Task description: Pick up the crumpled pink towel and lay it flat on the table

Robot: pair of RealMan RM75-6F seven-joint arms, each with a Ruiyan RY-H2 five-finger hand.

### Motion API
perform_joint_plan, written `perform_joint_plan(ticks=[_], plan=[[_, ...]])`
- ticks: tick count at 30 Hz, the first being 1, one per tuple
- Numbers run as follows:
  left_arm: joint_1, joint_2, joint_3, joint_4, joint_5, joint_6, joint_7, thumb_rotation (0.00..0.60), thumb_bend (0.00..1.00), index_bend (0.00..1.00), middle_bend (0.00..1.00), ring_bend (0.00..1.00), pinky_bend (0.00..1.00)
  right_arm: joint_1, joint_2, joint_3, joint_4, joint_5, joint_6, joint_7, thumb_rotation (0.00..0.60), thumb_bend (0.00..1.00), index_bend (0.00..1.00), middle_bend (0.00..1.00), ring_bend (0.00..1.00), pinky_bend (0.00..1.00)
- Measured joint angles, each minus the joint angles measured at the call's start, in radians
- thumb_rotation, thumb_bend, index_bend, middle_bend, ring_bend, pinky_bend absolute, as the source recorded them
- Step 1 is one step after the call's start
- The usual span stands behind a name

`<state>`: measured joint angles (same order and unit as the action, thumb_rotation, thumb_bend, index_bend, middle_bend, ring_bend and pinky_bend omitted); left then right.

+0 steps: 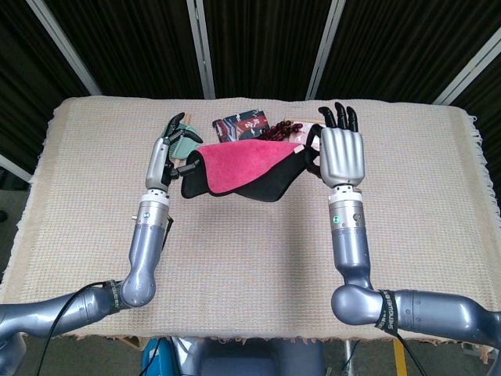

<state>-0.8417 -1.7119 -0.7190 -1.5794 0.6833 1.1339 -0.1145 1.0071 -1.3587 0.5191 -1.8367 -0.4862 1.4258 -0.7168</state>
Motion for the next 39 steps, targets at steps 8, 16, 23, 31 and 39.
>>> perform_joint_plan(ticks=[8, 16, 23, 31, 39], plan=[[-0.075, -0.035, -0.033, 0.074, -0.049, -0.030, 0.001, 0.600, 0.43, 0.49, 0.05, 0.00, 0.00, 0.004, -0.014, 0.023, 0.102, -0.025, -0.082, 0.085, 0.600, 0.48, 0.65, 0.19, 0.00, 0.00], [-0.155, -0.080, -0.045, 0.195, -0.045, -0.040, 0.008, 0.600, 0.42, 0.49, 0.06, 0.00, 0.00, 0.020, -0.052, 0.034, 0.221, -0.050, -0.118, 0.141, 0.600, 0.48, 0.65, 0.19, 0.00, 0.00], [-0.233, -0.114, -0.057, 0.338, -0.036, -0.080, 0.004, 0.600, 0.42, 0.49, 0.06, 0.00, 0.00, 0.046, -0.104, 0.037, 0.364, -0.090, -0.158, 0.199, 0.600, 0.48, 0.65, 0.19, 0.00, 0.00], [-0.329, -0.160, -0.062, 0.526, -0.012, -0.157, -0.025, 0.600, 0.42, 0.49, 0.06, 0.00, 0.00, 0.084, -0.169, 0.037, 0.530, -0.118, -0.210, 0.238, 0.600, 0.48, 0.65, 0.19, 0.00, 0.00], [-0.328, -0.220, -0.009, 0.597, 0.026, -0.201, -0.105, 0.600, 0.42, 0.49, 0.06, 0.00, 0.00, 0.041, -0.187, -0.018, 0.497, -0.154, -0.205, 0.258, 0.600, 0.48, 0.66, 0.19, 0.00, 0.00]])
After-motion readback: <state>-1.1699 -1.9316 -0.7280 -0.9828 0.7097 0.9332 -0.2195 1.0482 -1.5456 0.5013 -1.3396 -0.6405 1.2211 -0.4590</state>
